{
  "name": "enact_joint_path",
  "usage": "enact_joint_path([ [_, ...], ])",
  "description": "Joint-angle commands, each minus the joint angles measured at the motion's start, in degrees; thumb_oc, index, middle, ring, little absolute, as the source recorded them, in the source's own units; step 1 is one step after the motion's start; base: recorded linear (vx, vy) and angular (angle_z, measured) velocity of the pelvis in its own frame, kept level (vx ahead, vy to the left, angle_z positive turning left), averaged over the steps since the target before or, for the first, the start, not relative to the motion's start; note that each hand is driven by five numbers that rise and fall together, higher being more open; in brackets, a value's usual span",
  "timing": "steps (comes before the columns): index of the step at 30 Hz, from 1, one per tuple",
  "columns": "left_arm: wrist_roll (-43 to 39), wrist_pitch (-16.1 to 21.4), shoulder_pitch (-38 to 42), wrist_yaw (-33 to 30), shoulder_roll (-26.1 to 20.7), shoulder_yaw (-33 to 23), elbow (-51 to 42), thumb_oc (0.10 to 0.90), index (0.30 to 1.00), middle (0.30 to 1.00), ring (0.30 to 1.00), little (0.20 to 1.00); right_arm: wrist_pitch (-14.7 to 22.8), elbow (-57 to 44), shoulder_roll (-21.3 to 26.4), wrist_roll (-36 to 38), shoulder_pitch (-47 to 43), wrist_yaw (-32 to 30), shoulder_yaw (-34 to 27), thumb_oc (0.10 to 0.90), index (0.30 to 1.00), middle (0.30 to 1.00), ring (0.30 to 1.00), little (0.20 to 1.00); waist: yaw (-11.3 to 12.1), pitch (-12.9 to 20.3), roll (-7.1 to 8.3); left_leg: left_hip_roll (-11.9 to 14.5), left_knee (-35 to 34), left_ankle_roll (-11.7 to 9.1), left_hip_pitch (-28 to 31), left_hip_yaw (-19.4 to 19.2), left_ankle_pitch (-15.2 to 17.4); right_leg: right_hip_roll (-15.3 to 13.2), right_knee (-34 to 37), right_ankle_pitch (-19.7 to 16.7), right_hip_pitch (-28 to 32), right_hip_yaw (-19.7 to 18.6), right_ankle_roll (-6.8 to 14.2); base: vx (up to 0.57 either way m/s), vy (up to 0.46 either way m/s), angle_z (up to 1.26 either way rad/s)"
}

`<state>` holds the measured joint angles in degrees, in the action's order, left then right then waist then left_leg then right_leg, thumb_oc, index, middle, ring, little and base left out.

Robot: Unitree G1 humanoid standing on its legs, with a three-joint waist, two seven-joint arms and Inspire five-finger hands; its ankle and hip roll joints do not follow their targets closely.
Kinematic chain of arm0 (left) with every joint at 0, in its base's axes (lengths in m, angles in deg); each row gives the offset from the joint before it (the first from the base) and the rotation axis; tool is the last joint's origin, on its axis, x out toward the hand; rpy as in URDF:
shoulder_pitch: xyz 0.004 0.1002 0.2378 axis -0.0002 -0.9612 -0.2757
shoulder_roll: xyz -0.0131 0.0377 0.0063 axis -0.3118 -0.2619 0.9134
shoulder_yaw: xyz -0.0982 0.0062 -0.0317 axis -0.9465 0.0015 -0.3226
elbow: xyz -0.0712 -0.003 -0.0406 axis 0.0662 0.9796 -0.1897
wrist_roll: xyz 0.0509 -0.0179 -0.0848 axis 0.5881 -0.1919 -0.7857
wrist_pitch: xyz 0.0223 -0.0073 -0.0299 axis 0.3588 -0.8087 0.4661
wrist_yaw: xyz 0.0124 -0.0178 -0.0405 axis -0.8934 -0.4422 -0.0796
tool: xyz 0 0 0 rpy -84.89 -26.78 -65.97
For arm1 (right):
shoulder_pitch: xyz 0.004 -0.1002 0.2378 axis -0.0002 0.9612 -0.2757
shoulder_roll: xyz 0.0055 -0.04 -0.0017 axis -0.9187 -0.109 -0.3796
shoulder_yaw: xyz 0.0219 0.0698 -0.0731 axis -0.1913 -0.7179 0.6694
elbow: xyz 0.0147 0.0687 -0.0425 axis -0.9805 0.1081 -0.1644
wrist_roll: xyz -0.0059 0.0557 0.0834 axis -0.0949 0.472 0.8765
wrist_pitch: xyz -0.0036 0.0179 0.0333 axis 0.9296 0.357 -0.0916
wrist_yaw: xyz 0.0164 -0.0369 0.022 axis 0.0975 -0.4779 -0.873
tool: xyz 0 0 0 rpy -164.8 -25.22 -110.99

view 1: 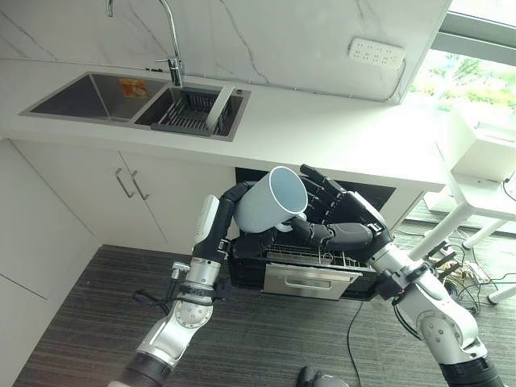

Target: Place the dishes in the dishwasher.

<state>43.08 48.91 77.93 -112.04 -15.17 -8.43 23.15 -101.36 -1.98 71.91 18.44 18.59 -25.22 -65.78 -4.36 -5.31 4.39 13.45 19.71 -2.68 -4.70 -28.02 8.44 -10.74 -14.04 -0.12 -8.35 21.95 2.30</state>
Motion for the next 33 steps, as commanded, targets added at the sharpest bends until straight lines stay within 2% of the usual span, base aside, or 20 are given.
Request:
enact_joint_path([
  [1,0.77,6.49,8.02,-0.9,-1.05,2.13,-7.18,0.4,0.3,0.3,0.3,0.3,5.03,-3.18,-0.78,-0.95,-6.49,0.62,-1.75,0.8,0.9,0.9,0.9,0.9,0.64,3.02,0.04,-1.34,-2.52,-0.37,5.03,6.56,6.87,-0.96,-3.14,7.12,3.04,-5.12,6.24,0.0,0.0,0.0],
  [5,0.92,6.21,7.87,-0.54,-1.0,2.44,-7.32,0.4,0.3,0.3,0.3,0.3,5.28,-3.55,-1.07,-1.59,-6.39,0.59,-1.23,0.8,0.9,0.9,0.9,0.9,0.63,3.03,-0.02,-1.34,-2.52,-0.34,5.1,6.56,6.81,-0.86,-3.14,7.15,3.07,-5.36,6.18,0.0,0.0,0.0],
  [10,2.65,3.68,8.15,-2.89,-0.89,2.9,-7.42,0.4,0.3,0.3,0.3,0.3,5.42,-4.77,-1.4,-3.76,-6.53,-1.04,-0.73,0.8,0.9,0.9,0.9,0.9,0.43,2.79,-0.04,-1.37,-2.52,-0.22,5.22,6.45,6.84,-0.77,-3.14,7.12,3.02,-5.65,6.19,0.01,-0.001,-0.02],
  [20,5.39,2.46,8.26,-5.87,-0.91,3.42,-7.5,0.4,0.3,0.3,0.3,0.3,4.08,-6.18,-1.08,-3.67,-7.23,-2.89,0.2,0.8,0.9,0.9,0.9,0.9,0.46,2.7,-0.04,-1.38,-2.52,-0.14,5.34,6.32,6.76,-0.77,-3.14,7.22,3.21,-5.73,6.11,0.0,0.0,-0.01],
  [25,8.63,1.3,8.13,-9.25,-0.95,3.74,-7.14,0.4,0.3,0.3,0.3,0.3,4.56,-6.18,-2.01,-3.47,-7.69,-5.33,0.97,0.8,0.9,0.9,0.9,0.9,0.69,2.56,0.11,-1.62,-2.52,0.06,5.43,6.47,6.89,-0.86,-3.14,7.11,3.28,-5.79,6.17,0.0,0.0,0.0],
  [33,10.0,0.39,8.44,-10.7,-0.77,4.48,-7.14,0.4,0.3,0.3,0.3,0.3,5.02,-6.71,-2.21,-4.81,-7.95,-6.55,1.47,0.8,0.9,0.9,0.9,0.9,0.56,2.42,0.14,-1.91,-2.52,0.32,5.55,6.42,7.02,-0.82,-3.14,7.08,3.24,-6.19,6.17,0.0,0.007,-0.02],
])
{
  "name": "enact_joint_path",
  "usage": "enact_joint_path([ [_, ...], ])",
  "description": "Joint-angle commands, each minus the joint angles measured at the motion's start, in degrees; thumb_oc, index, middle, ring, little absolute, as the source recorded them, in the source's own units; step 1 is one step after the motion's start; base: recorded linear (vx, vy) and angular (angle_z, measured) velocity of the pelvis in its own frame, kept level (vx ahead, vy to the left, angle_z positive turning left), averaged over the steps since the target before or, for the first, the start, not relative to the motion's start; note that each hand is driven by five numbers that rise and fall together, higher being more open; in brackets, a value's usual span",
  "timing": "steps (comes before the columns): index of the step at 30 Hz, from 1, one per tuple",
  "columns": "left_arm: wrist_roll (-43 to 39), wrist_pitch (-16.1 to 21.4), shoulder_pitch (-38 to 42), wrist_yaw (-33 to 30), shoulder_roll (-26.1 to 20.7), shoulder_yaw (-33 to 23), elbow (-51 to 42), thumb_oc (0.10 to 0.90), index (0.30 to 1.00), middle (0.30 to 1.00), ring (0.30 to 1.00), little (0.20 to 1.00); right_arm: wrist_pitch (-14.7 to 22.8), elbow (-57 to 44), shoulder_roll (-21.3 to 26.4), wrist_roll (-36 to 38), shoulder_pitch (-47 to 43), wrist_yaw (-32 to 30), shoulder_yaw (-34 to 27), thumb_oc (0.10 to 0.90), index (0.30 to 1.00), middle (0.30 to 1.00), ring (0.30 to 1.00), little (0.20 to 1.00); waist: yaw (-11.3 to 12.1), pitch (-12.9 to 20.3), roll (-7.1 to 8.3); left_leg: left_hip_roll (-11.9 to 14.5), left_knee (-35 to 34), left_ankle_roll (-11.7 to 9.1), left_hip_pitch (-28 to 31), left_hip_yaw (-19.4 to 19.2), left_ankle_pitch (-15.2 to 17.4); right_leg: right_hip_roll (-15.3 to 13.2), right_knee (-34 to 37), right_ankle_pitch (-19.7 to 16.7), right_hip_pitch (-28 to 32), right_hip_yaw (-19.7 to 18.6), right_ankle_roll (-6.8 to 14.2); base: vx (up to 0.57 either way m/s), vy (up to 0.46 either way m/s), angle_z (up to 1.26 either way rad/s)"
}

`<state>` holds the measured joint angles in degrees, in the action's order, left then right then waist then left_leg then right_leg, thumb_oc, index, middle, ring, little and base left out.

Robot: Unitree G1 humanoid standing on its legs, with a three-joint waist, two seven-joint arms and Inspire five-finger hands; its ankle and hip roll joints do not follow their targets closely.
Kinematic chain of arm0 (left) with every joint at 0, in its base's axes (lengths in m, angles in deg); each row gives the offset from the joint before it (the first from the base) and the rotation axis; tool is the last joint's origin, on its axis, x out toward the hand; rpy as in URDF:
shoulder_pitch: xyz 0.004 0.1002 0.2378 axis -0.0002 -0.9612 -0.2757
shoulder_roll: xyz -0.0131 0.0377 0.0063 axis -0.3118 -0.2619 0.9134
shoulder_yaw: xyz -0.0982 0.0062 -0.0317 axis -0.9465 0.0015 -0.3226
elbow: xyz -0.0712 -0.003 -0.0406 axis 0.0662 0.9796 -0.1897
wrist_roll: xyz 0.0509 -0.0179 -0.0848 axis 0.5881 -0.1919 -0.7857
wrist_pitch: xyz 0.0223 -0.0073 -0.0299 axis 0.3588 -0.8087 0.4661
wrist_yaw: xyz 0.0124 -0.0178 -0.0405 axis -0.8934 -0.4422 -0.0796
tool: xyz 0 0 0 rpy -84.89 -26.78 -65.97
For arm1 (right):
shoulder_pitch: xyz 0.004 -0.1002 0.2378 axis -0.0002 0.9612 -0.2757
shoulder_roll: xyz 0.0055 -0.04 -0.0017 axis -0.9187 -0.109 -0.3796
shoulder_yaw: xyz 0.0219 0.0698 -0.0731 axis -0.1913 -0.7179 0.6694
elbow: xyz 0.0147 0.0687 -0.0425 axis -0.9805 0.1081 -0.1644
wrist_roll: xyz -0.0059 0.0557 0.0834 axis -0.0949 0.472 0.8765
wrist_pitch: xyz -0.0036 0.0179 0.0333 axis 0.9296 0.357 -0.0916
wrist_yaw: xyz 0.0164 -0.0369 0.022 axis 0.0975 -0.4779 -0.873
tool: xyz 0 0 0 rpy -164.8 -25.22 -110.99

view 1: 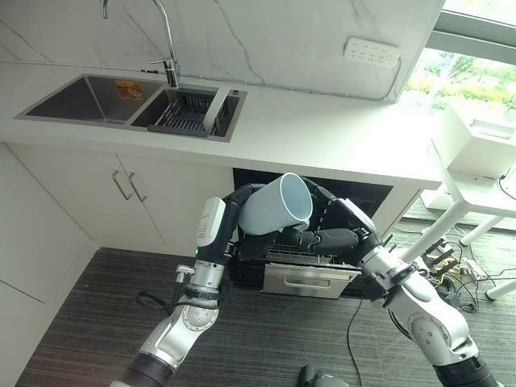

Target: Place the dishes in the dishwasher.

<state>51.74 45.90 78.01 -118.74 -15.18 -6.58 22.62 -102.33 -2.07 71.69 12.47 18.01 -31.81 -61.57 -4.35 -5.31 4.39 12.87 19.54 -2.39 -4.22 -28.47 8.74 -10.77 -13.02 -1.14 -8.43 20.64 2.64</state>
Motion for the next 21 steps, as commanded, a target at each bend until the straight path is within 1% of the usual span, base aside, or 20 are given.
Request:
enact_joint_path([
  [1,1.45,3.43,8.4,-4.06,-0.71,2.74,-6.56,0.4,0.3,0.3,0.3,0.3,5.99,-6.65,-2.01,1.12,-7.43,-0.02,-2.69,0.8,0.9,0.9,0.9,0.9,0.55,2.42,0.13,-1.35,-2.35,0.04,5.08,6.85,6.72,-0.8,-4.17,8.11,3.33,-4.89,5.83,0.0,0.0,0.0],
  [6,1.76,3.57,8.73,-3.86,-0.53,3.38,-6.5,0.4,0.3,0.3,0.3,0.3,6.08,-6.6,-2.25,1.38,-8.22,-0.55,-2.43,0.8,0.9,0.9,0.9,0.9,0.66,2.51,0.09,-1.39,-2.35,0.09,5.07,6.86,6.78,-0.82,-4.17,8.14,3.34,-4.87,5.79,0.0,0.0,0.0],
  [21,1.01,3.89,9.47,-2.03,-0.2,5.15,-6.04,0.4,0.3,0.3,0.3,0.3,6.44,-8.78,-2.33,2.23,-10.63,2.96,-1.29,0.8,0.9,0.9,0.9,0.9,1.07,2.83,-0.02,-1.52,-2.35,-0.01,4.69,7.17,6.76,-0.84,-4.17,8.17,3.23,-4.46,5.77,0.0,-0.001,0.0],
])
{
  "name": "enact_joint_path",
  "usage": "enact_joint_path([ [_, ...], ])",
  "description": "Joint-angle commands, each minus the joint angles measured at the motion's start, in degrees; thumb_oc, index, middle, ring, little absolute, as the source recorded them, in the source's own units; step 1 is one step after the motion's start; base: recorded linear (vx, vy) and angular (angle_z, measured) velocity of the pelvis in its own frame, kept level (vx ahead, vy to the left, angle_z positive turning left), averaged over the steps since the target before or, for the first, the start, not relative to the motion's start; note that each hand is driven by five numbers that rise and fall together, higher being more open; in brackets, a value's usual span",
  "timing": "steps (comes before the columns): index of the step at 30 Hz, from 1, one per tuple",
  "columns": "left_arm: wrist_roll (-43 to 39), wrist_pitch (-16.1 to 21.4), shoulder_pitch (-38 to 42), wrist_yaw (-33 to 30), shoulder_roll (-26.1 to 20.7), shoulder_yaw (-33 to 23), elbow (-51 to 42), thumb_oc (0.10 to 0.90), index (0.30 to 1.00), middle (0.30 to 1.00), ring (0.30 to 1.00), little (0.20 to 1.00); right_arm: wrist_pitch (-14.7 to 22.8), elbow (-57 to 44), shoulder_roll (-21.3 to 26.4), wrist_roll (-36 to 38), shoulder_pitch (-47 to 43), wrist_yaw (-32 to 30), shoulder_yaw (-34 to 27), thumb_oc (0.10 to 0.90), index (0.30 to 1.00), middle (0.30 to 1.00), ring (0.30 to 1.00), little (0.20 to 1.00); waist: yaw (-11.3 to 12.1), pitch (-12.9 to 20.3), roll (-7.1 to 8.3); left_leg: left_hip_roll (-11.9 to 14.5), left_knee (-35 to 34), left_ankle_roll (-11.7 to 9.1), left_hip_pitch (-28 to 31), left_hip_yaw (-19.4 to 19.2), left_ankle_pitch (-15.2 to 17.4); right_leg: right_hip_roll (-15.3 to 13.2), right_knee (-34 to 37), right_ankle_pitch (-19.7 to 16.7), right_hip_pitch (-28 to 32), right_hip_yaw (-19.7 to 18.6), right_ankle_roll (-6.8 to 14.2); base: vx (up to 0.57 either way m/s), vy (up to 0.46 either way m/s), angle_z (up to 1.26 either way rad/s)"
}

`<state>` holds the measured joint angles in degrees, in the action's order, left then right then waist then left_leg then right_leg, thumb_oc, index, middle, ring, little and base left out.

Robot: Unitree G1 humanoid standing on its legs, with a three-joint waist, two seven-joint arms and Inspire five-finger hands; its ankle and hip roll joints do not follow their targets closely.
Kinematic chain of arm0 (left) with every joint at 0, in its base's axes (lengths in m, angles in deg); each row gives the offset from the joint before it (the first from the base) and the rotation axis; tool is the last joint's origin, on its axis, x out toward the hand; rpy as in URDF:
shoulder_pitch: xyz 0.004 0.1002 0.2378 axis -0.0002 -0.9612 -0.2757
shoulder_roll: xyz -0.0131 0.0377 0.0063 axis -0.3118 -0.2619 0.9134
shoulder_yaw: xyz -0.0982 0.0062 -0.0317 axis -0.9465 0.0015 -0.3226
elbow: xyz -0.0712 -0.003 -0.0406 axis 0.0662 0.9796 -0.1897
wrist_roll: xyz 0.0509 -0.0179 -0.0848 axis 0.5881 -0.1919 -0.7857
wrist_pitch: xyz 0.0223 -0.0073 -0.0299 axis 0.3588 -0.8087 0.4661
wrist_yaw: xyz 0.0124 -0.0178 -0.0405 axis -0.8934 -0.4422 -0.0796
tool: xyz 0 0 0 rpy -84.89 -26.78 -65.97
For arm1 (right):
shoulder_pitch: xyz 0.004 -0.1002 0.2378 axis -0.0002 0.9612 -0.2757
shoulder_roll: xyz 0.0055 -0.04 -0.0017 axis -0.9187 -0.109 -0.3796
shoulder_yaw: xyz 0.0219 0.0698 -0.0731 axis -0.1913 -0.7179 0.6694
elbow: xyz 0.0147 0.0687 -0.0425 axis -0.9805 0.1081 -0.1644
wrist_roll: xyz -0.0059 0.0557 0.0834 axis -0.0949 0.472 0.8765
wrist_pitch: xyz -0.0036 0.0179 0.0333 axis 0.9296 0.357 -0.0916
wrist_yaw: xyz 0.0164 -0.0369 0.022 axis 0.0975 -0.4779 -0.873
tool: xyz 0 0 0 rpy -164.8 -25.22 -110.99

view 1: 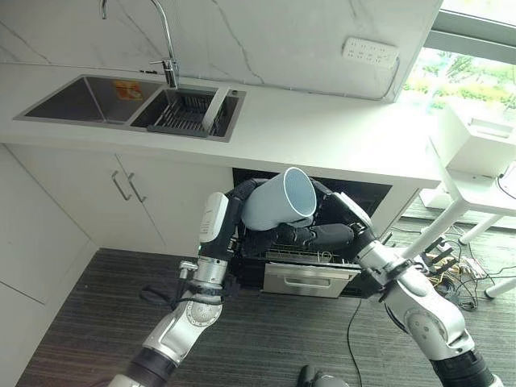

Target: Place the dishes in the dishwasher.

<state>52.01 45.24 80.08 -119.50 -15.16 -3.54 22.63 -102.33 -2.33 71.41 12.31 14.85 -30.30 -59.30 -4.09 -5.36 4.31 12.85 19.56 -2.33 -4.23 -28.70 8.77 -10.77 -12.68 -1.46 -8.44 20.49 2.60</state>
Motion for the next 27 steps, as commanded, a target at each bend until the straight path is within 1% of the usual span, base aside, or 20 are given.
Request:
enact_joint_path([
  [1,0.77,4.61,7.39,-1.28,-0.21,2.17,-5.99,0.4,0.3,0.3,0.3,0.3,6.44,-8.63,-2.06,2.54,-7.52,1.53,-3.56,0.8,0.9,0.9,0.9,0.9,0.81,2.89,0.08,-1.48,-2.37,-0.09,4.66,7.42,6.74,-0.84,-4.5,8.5,3.22,-4.31,5.81,-0.03,-0.006,0.0],
  [7,1.01,4.66,7.38,-1.03,-0.07,2.41,-5.91,0.4,0.3,0.3,0.3,0.3,6.82,-9.11,-2.65,3.36,-7.96,2.19,-3.48,0.8,0.9,0.9,0.9,0.9,0.93,3.06,0.04,-1.4,-2.37,-0.2,4.55,7.65,6.72,-0.74,-4.5,8.59,3.2,-4.29,5.76,-0.01,-0.002,0.0],
  [21,1.08,4.5,7.33,-0.78,0.18,2.84,-5.33,0.4,0.3,0.3,0.3,0.3,7.62,-9.84,-3.63,3.82,-8.36,1.36,-3.69,0.8,0.9,0.9,0.9,0.9,0.97,3.21,-0.3,-1.14,-2.37,-0.43,4.29,7.78,6.5,-0.64,-4.5,8.75,3.15,-4.23,5.56,0.0,0.0,0.0],
  [27,0.94,4.34,7.2,-0.79,0.24,2.85,-5.33,0.4,0.3,0.3,0.3,0.3,8.7,-10.09,-4.06,4.09,-8.62,0.24,-3.95,0.8,0.9,0.9,0.9,0.9,1.13,3.09,-0.48,-1.03,-2.37,-0.55,4.15,7.86,6.34,-0.77,-4.5,8.81,3.2,-3.9,5.52,0.0,0.004,0.01],
])
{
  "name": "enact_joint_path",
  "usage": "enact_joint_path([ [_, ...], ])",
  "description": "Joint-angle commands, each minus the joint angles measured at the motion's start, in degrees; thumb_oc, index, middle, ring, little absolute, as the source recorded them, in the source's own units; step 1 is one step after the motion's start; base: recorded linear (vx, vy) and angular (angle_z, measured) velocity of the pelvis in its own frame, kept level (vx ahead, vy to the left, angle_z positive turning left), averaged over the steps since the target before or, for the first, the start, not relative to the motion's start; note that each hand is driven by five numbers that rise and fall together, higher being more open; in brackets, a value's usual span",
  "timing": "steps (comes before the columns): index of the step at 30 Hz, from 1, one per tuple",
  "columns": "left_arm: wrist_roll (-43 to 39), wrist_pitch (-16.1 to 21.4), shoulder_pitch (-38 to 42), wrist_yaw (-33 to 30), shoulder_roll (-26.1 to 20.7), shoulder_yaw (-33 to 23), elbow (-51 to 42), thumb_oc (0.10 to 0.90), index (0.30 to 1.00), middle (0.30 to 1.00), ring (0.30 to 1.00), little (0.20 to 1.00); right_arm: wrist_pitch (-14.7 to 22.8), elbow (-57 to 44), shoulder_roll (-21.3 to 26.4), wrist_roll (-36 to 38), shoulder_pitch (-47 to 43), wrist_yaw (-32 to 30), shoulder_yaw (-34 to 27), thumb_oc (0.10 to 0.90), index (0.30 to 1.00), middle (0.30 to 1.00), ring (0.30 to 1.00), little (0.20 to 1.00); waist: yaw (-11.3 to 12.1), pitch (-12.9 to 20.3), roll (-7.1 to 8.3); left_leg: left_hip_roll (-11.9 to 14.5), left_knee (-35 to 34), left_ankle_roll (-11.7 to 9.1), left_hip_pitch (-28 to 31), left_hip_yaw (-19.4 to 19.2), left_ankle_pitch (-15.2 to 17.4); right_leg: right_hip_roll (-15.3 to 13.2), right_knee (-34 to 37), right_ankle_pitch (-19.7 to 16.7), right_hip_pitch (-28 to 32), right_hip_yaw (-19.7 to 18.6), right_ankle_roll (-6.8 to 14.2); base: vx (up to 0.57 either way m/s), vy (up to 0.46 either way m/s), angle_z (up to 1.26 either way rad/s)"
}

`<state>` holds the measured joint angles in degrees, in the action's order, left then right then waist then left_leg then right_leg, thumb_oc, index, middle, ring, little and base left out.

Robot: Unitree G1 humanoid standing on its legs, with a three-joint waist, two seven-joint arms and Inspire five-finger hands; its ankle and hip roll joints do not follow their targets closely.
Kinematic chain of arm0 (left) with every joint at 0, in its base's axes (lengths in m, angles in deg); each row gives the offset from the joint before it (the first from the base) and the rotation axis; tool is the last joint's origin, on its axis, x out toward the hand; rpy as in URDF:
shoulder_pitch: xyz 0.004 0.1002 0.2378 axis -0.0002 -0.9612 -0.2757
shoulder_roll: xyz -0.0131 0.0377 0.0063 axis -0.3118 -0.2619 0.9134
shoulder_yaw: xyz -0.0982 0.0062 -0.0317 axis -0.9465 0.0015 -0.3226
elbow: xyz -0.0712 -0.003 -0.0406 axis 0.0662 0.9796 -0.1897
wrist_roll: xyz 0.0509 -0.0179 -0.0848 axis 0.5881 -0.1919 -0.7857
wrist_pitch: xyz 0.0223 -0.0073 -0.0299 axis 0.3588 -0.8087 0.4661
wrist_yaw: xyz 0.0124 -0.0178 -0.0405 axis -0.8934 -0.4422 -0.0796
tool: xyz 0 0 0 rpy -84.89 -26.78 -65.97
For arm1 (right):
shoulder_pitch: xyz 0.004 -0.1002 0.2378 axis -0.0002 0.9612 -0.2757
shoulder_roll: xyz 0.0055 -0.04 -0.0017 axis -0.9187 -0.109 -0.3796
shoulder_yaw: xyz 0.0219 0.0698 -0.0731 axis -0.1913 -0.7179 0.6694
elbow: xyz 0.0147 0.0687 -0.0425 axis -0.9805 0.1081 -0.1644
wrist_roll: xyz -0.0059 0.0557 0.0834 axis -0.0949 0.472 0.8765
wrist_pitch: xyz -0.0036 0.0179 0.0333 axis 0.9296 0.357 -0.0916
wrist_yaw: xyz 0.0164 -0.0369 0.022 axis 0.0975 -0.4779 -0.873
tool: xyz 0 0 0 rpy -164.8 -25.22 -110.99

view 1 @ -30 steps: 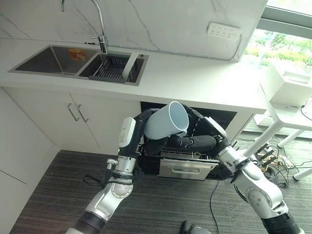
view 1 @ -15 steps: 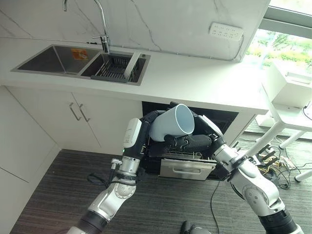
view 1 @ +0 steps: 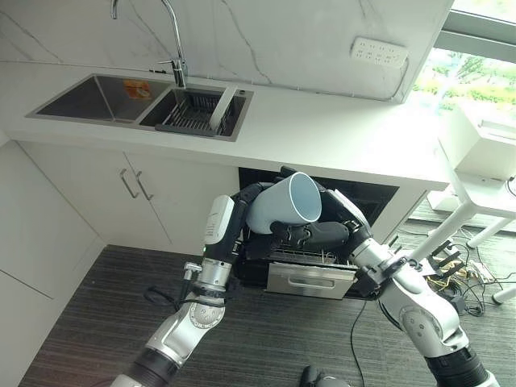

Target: Place the dishes in the dishwasher.

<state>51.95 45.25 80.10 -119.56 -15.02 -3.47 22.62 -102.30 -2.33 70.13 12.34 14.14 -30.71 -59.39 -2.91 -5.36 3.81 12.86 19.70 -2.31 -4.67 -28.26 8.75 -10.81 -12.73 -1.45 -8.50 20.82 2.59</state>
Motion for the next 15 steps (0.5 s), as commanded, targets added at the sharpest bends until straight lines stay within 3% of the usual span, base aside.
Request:
enact_joint_path([
  [1,1.08,4.32,7.22,-0.76,0.16,2.8,-5.24,0.4,0.3,0.3,0.3,0.3,8.77,-10.05,-2.96,3.77,-7.94,0.62,-3.75,0.759,0.839,0.839,0.839,0.839,-0.05,3.07,0.0,-1.03,-2.52,-0.56,4.59,7.41,6.36,-0.76,-4.46,8.8,3.24,-4.2,5.52,0.0,0.0,0.0],
  [3,1.01,4.33,7.33,-0.62,0.05,2.71,-5.29,0.4,0.3,0.3,0.3,0.3,9.24,-10.2,-2.9,3.38,-7.85,0.47,-3.78,0.4,0.3,0.3,0.3,0.3,-0.06,3.02,-0.03,-1.1,-2.52,-0.5,4.59,7.45,6.38,-0.75,-4.46,8.81,3.25,-4.21,5.49,0.0,0.0,0.0],
  [15,0.92,3.45,7.16,-0.13,0.02,2.93,-5.69,0.4,0.3,0.3,0.3,0.3,9.67,-10.18,-3.15,1.59,-7.73,-0.86,-3.55,0.4,0.3,0.3,0.3,0.3,-0.23,2.86,-0.29,-1.22,-2.52,-0.37,4.72,7.3,6.46,-0.78,-4.46,8.77,3.22,-4.38,5.5,0.0,0.0,0.0],
])
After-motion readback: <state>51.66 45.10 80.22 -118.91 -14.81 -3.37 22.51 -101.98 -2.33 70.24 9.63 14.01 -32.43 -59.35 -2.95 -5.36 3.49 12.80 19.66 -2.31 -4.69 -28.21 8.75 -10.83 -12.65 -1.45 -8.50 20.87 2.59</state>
